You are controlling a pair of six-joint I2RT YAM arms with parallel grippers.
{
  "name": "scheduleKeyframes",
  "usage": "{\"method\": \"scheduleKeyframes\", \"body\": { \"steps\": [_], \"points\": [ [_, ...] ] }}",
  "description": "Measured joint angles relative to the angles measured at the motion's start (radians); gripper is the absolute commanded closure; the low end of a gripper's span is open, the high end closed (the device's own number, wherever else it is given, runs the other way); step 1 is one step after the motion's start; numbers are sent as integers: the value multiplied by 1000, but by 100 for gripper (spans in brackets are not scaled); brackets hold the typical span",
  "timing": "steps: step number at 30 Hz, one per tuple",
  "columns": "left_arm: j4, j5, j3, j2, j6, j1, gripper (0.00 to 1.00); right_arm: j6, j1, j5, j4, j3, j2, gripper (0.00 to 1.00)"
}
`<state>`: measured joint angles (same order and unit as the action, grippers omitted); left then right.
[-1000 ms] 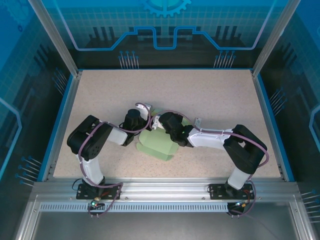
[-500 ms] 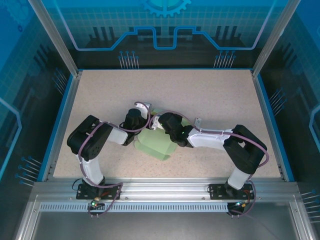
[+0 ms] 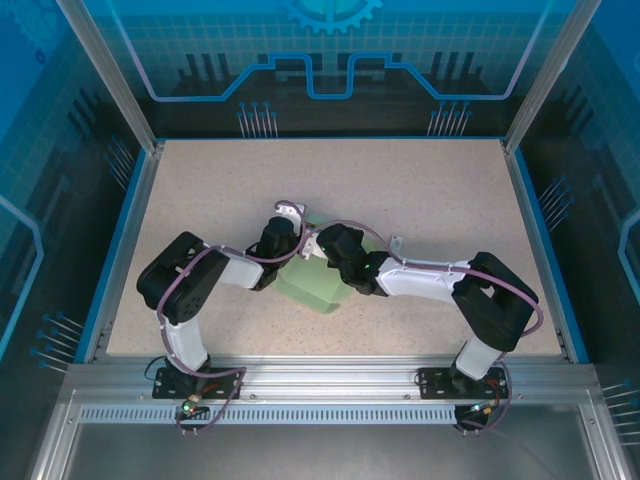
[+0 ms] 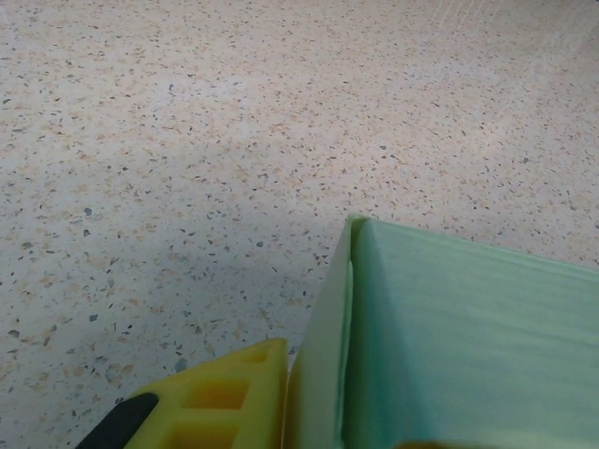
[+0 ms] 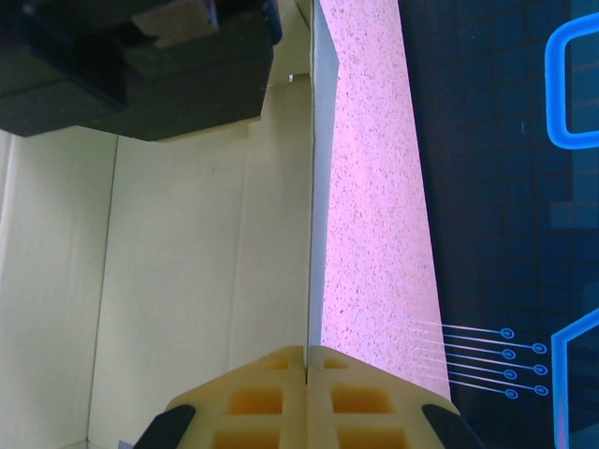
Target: Fold the paper box
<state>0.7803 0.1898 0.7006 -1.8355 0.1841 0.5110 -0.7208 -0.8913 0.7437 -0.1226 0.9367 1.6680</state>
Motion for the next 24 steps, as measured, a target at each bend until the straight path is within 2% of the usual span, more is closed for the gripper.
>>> {"method": "scheduleKeyframes", "body": {
  "steps": [17, 24],
  "points": [
    [27, -82, -87, 41, -57, -28, 47, 33, 15, -3, 65, 2, -17, 100],
    [6, -116, -95, 64, -60, -29, 46, 40, 22, -3, 80, 7, -20, 100]
  ]
}}
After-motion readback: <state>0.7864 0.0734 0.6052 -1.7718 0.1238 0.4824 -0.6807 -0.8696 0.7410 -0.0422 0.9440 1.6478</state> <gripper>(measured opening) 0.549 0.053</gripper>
